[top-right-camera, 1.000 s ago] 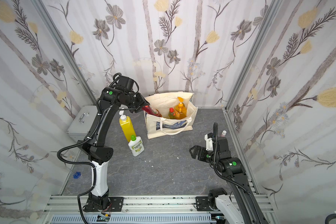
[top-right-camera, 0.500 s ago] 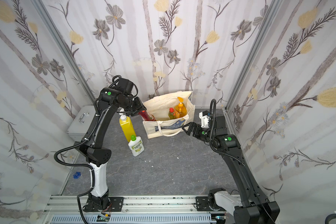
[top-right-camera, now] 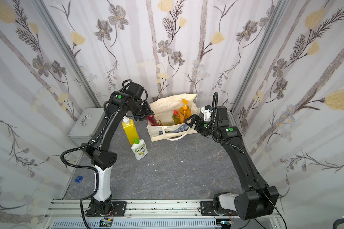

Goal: Pack dish soap into the shopping bag
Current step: Place the bottle of dish soap in the shopping bag.

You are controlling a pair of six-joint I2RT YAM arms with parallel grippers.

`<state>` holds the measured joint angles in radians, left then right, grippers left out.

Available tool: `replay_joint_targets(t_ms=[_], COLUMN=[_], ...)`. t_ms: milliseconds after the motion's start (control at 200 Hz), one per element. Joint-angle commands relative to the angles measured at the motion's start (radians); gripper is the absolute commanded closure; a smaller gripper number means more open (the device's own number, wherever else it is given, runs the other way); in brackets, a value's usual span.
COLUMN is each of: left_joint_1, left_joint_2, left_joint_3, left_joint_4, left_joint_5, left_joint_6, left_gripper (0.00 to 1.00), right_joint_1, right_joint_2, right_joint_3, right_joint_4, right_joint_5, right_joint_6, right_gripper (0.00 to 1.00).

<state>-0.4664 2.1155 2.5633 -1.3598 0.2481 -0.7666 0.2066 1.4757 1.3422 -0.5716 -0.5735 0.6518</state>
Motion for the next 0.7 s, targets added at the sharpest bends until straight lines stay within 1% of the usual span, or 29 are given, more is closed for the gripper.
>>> replay_joint_targets(t_ms=[0,100,285,470,694], left_joint_1=[-0.008,-0.008,0.0,0.012,0.031], left_joint_2=[0.012,0.031,0.086,0.127,0.111], left_joint_3=[0.008,0.015,0.079,0.122,0.124], left_joint_4=[0.068,0.085,0.108,0.163,0.265], left_joint_5=[0.029,0.034,0.022,0.031,0.06], left_joint_6=[-0.031,-0.043,-0.061,-0.094,-0.108], left_gripper=[0.72,0.72,0.72,0.72,0.72], right_joint_1=[-0.003,-0.004,-0.008,-0.017,-0.042], right_joint_2=[0.023,0.043,0.057,0.013,-0.055], right_joint_3=[0.011,0.012,0.025,-0.029,-0.097], right_joint_4=[-0.013,-0.024,-0.054,-0.068,-0.084], right_joint_5=[-0.003,0.008,0.005,0.012,0.026], right_joint_6=[0.024,0.023,0.02,0.005,-0.011], right_gripper=[0.0,0.0,0.0,0.0,0.0])
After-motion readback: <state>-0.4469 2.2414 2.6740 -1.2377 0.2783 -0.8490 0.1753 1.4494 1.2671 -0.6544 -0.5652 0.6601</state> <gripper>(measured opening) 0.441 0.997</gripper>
